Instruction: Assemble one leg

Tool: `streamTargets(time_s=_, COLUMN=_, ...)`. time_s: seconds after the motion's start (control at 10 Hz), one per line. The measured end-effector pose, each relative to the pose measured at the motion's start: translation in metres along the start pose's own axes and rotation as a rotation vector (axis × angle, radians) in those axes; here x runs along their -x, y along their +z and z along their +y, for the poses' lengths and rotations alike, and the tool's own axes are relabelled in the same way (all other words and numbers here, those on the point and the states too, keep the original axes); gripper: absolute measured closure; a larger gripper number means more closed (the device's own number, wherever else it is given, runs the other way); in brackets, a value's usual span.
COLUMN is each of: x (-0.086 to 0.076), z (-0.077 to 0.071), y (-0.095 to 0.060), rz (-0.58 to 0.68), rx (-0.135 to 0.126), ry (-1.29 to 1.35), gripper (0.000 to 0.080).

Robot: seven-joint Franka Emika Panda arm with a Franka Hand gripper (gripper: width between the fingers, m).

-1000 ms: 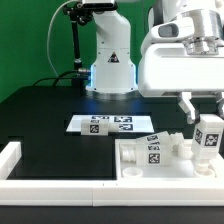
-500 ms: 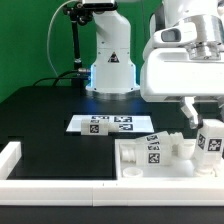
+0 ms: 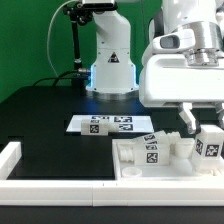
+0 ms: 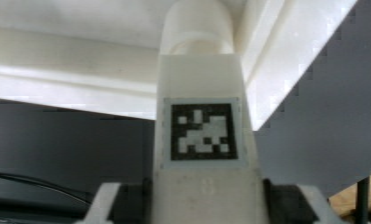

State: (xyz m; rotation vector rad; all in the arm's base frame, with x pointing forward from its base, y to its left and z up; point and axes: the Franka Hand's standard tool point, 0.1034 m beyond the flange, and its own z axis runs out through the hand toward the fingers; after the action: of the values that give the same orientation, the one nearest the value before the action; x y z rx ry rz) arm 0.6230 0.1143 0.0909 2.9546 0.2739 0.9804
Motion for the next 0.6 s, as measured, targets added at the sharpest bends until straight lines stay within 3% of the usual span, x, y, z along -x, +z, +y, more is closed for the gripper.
streamTargets(time_s=0.3, x=0.0012, z=-0.0002, y=0.0008, rz=-0.01, rx=-0.001, ry=0.002, gripper=0.0487)
streamTargets(time_s=0.4, x=0.0012, z=-0.0002, y=0.0008, rz=-0.01, rx=-0.001, ry=0.002, gripper=0.0311)
streamTargets(time_s=0.5, x=0.0013, z=-0.0002, y=0.0008, rz=-0.01, rx=-0.001, ry=0.002, gripper=0.0311)
streamTargets(time_s=0.6, x=0.0014, z=-0.0002, y=0.0009, rz=-0.01, rx=-0.001, ry=0.002, gripper=0.0186)
